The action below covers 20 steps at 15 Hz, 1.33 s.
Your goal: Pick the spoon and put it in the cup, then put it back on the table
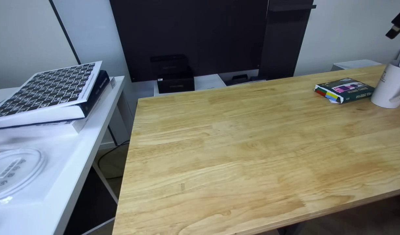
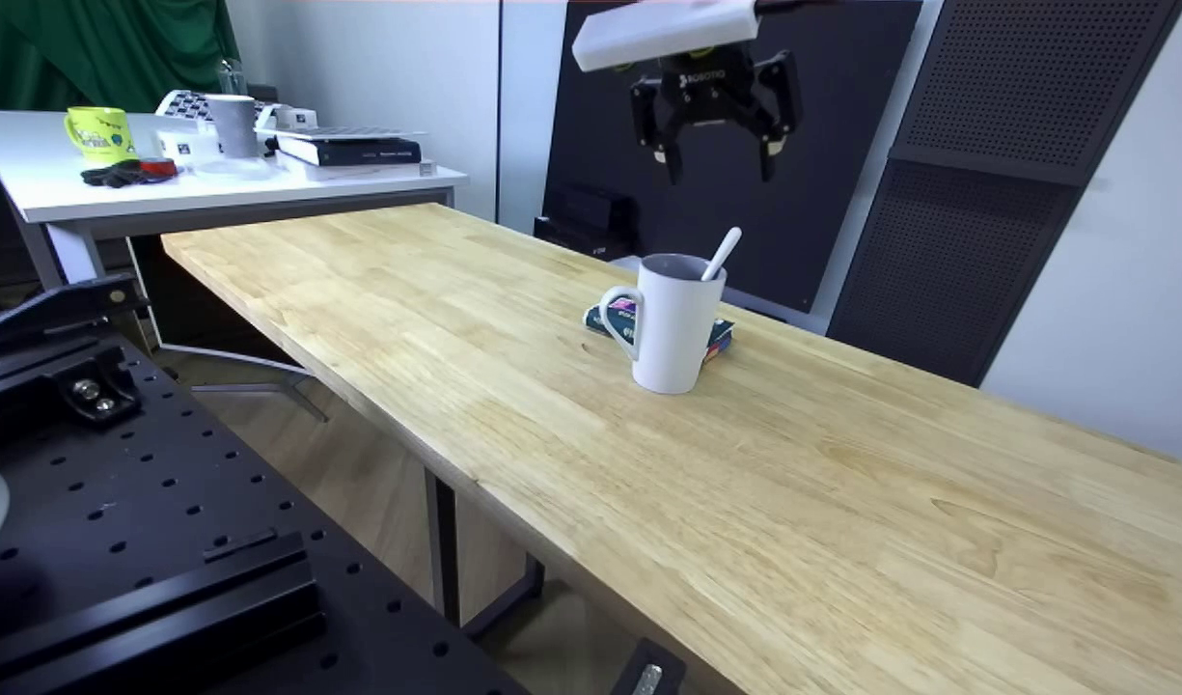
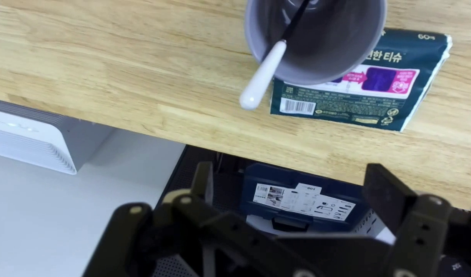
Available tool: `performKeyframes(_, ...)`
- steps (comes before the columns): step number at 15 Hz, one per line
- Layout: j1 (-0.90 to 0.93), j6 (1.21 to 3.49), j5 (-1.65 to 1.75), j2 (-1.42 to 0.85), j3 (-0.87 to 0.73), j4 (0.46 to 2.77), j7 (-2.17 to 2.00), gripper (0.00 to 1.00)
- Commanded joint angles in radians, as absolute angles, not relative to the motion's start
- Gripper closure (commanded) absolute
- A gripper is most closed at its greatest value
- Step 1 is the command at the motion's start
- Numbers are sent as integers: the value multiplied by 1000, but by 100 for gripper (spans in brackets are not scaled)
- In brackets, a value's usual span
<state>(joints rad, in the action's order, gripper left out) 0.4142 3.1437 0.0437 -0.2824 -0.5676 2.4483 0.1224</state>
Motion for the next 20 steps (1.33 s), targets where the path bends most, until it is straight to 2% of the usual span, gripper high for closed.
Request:
performKeyframes(1,513,2964,75,-242,-693,2409,85,0)
performKeyframes(6,555,2775,77,-188,-744,2369,74,0)
performKeyframes(7,392,2736,155,-142,-592,2361,23,0)
performKeyframes(11,128,2582,-20,-103,-332,2319,130,0)
performKeyframes(16,-46,2549,-178,-144,-185,2263,210,0)
performKeyframes(20,-129,2444,-308,-209,-133,2176,269,0)
